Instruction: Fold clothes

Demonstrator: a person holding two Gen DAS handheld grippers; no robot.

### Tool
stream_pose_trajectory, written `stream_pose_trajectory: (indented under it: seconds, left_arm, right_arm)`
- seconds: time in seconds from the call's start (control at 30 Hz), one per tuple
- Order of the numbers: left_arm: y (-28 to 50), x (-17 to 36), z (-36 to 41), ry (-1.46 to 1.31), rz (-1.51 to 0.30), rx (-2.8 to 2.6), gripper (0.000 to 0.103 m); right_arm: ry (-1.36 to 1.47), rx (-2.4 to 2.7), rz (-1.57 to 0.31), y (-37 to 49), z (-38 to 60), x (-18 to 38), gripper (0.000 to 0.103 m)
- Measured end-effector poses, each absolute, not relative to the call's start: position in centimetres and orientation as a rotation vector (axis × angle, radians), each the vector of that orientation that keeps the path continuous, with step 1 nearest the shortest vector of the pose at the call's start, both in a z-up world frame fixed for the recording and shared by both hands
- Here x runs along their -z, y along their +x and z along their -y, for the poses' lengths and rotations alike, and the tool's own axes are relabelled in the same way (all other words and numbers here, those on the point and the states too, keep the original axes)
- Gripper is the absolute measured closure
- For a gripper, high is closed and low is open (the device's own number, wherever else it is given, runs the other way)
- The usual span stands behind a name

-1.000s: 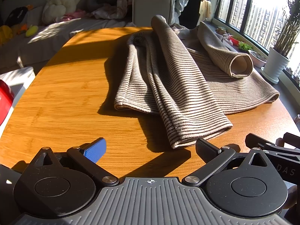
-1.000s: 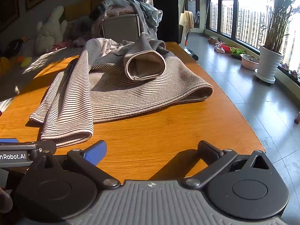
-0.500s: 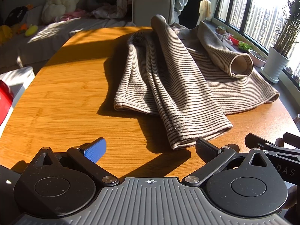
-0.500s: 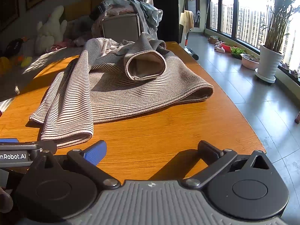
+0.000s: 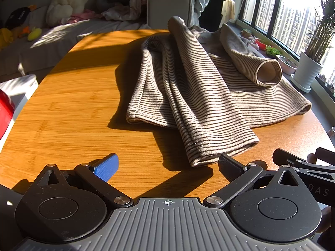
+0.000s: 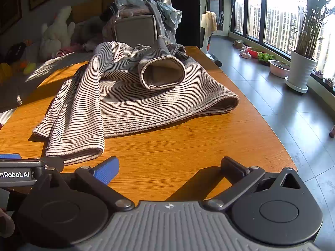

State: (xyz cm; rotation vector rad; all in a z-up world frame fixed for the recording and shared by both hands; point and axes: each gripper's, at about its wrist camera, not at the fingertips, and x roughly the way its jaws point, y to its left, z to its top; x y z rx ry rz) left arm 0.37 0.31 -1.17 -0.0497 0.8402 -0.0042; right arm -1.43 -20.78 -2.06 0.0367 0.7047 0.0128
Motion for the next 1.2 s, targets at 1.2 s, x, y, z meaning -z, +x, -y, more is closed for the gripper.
stream_pose_trajectory:
  seconds: [1.2]
  left_arm:
    - [13.9, -1.8, -1.2, -0.077, -0.791, 0.14, 0.0]
  right_arm:
    - [0.096, -0.23, -0.48, 14.1, 21.5, -3.9, 0.0]
